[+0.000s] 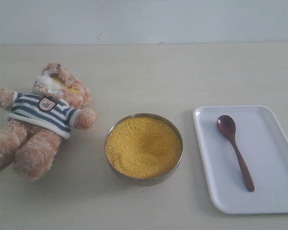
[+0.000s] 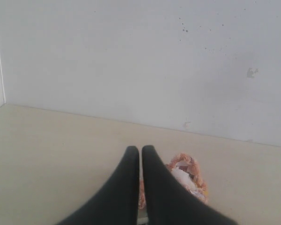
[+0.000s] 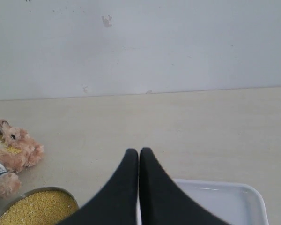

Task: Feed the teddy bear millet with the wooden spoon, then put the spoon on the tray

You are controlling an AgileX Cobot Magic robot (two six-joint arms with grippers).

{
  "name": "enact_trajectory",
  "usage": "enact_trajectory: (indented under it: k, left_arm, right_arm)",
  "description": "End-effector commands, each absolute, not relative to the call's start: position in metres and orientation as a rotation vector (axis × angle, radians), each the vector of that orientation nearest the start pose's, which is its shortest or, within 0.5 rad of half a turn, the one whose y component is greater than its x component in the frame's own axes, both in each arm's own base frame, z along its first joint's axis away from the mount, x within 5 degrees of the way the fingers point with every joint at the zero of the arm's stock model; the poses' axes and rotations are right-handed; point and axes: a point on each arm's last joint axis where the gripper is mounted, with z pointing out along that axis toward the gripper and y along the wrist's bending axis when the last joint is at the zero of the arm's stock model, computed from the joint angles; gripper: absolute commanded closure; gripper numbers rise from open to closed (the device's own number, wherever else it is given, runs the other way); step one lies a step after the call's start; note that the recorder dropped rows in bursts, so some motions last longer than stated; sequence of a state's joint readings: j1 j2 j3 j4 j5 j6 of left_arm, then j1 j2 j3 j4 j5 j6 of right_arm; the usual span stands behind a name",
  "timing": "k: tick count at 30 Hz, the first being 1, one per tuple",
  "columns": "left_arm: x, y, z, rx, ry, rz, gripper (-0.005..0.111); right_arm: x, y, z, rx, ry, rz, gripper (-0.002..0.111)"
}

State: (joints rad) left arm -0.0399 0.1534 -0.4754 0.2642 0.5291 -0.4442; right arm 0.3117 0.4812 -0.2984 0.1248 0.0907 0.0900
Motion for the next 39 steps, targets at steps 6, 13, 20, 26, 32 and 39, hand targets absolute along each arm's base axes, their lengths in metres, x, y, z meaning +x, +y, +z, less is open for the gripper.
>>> enact_trajectory:
  k: [6, 13, 20, 26, 32, 39]
  left_arm:
    - [0.037, 0.011, 0.314, -0.251, 1.656, -0.081, 0.103]
    - [0.037, 0.011, 0.314, -0.251, 1.656, -0.081, 0.103]
    - [0.037, 0.011, 0.314, -0.251, 1.656, -0.081, 0.103]
    - [0.035, 0.011, 0.314, -0.209, 1.645, -0.040, 0.103]
    - [0.029, 0.014, 0.285, -0.169, 1.596, 0.057, 0.103]
    - [0.053, 0.010, 0.212, -0.143, 1.606, 0.089, 0.103]
  right_arm:
    - [0.102, 0.034, 0.270, -0.091, 1.760, 0.395, 0.108]
    - [0.102, 0.034, 0.270, -0.091, 1.760, 0.395, 0.108]
    - [0.102, 0.034, 0.270, -0.091, 1.760, 0.395, 0.108]
    - [0.102, 0.034, 0.270, -0.091, 1.760, 0.395, 0.108]
    - [0.102, 0.034, 0.270, -0.091, 1.760, 0.395, 0.108]
    - [0.102, 0.034, 0.270, -0.091, 1.760, 0.395, 0.108]
